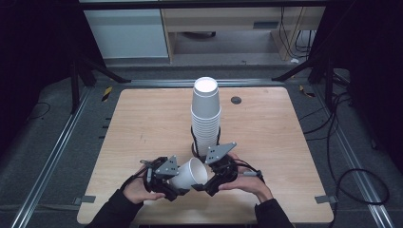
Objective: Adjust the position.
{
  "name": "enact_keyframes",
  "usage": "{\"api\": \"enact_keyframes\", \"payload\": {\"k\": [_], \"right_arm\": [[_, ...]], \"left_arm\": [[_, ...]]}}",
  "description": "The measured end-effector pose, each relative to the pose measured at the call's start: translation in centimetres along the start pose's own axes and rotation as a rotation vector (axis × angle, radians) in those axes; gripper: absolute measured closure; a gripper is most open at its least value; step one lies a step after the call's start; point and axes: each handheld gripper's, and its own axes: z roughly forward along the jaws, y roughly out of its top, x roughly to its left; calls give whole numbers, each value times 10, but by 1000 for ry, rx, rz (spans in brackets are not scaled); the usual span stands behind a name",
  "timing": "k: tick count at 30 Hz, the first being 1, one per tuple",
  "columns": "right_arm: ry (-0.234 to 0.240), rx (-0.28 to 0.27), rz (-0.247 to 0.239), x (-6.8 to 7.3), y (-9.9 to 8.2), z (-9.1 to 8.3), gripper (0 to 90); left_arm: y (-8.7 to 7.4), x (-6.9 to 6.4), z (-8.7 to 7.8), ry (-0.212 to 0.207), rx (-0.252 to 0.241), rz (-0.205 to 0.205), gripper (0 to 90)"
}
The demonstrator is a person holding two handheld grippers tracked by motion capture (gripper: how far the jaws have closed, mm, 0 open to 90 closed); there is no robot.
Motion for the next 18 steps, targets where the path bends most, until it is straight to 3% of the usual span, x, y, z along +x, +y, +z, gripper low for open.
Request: {"api": "enact_keyframes", "payload": {"k": [2,11,18], "right_arm": [[-4,-31,12,-2,1,-7,48],[-40,-186,84,-10,3,-33,51],[-27,-226,100,-11,4,-37,53]], "left_arm": [[-1,2,-3,12,-15,-8,222],[-2,9,-21,48,-170,-91,222],[-2,11,-24,87,-237,-124,222]]}}
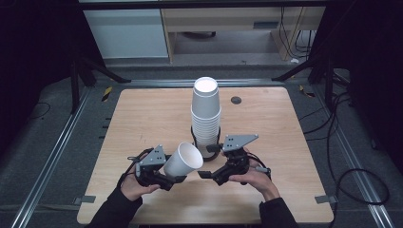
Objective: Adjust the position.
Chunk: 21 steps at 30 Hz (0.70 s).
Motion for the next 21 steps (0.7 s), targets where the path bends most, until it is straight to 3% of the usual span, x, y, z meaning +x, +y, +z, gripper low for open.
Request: {"api": "enact_keyframes", "payload": {"k": [7,21], "right_arm": [[37,-31,32,0,0,4,54],[87,-28,36,8,-2,20,56]], "left_arm": [[4,-4,-3,-27,-102,-31,221],[7,-21,15,-56,-74,15,221]]}}
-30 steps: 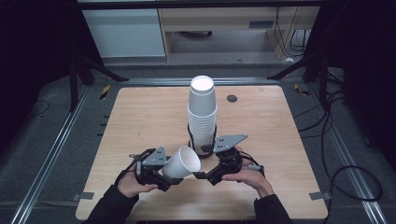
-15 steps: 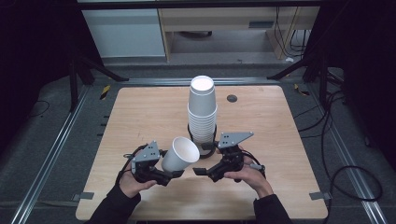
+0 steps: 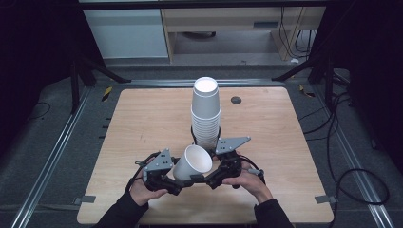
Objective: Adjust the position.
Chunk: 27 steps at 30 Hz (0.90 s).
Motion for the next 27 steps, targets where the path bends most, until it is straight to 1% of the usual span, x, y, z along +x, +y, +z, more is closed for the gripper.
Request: {"api": "enact_keyframes", "payload": {"k": [6,7,9,14,15,22,24,27], "right_arm": [[12,3,6,0,-2,4,72],[12,5,6,0,-2,5,75],[22,2,8,1,-2,7,99],[18,1,6,0,-4,8,124],[24,-1,9,0,-4,8,128],[17,2,-4,2,-4,7,139],[4,-1,-9,2,-3,5,141],[-18,-14,-13,1,-1,-3,141]], "left_arm": [[1,-4,3,-8,4,13,221],[1,-5,3,-2,4,18,221],[1,-5,5,-9,10,20,221],[0,-5,6,-8,17,20,219],[0,-4,5,-8,17,22,219],[-1,-4,4,-9,24,24,206],[-1,-3,2,-8,37,24,183],[-3,0,0,-2,42,18,166]]}}
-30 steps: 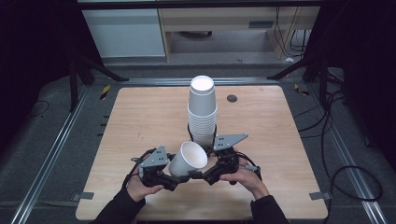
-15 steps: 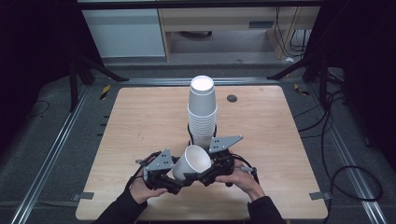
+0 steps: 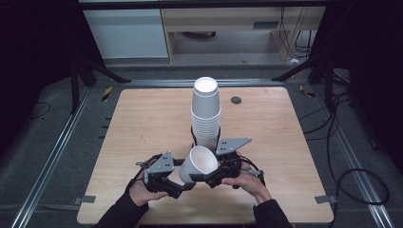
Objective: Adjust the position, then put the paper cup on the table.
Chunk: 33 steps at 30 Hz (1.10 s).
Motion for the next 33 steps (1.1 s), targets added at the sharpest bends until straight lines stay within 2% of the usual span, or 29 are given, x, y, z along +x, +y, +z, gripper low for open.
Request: {"api": "enact_keyframes", "payload": {"k": [5,9,13,15,20,24,33], "right_arm": [[-47,-4,-9,-3,1,-13,142],[-86,-2,-15,-6,1,-22,142],[-118,-2,-15,-8,1,-29,142],[-133,-4,-15,-9,0,-32,142],[-195,-8,-21,-11,0,-43,142],[-246,-19,-16,-13,0,-54,142],[-354,-31,-12,-18,2,-75,143]], "left_arm": [[-4,8,-8,9,6,-21,151],[-9,20,-15,43,5,-58,145],[-15,31,-23,111,4,-113,141],[-18,37,-26,132,-1,-144,136],[-27,52,-32,210,14,-216,136],[-35,62,-38,254,17,-283,140],[-42,71,-46,318,12,-327,144]]}}
